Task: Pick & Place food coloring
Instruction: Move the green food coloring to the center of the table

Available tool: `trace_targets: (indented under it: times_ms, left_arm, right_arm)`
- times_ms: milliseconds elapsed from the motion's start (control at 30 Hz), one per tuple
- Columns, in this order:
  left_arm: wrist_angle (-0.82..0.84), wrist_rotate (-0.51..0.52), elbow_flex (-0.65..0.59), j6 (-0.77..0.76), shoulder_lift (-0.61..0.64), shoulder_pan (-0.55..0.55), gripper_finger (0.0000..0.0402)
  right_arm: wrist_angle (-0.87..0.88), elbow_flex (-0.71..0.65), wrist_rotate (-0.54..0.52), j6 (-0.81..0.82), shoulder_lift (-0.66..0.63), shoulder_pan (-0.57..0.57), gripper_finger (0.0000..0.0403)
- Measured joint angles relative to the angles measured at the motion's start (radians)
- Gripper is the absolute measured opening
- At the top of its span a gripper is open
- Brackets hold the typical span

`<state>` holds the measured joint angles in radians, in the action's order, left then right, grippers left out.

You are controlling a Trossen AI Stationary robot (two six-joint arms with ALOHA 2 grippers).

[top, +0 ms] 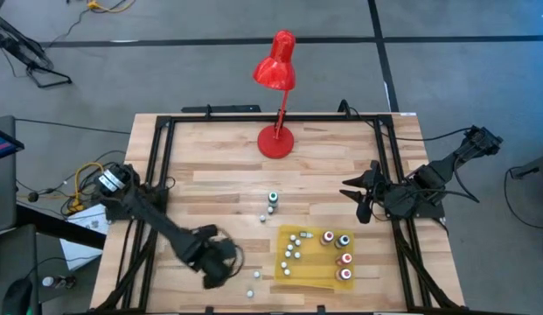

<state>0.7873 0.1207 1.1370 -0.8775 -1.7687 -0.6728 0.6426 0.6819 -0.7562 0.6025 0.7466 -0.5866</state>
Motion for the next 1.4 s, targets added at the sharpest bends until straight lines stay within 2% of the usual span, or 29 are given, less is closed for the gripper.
trace_targets:
  times_ms: [200,433,1200,1400]
  left_arm:
    - [-0.127,0.0,0.0,0.191,0.0,0.143,0.0056]
    - [-0.201,-0.007,0.0,0.314,0.0,0.26,0.0057]
    - [-0.234,-0.031,0.0,0.572,-0.002,0.582,0.0057]
    - [-0.204,-0.052,0.059,0.636,-0.089,0.601,0.0057]
  right_arm:
    - [0.0,0.0,0.0,0.0,0.0,0.0,0.0129]
    - [0.0,0.0,0.0,0.0,0.0,0.0,0.0129]
    - [0.0,0.0,0.0,0.0,0.0,0.0,0.0129]
    - [0.0,0.0,0.0,0.0,0.0,0.0,0.0129]
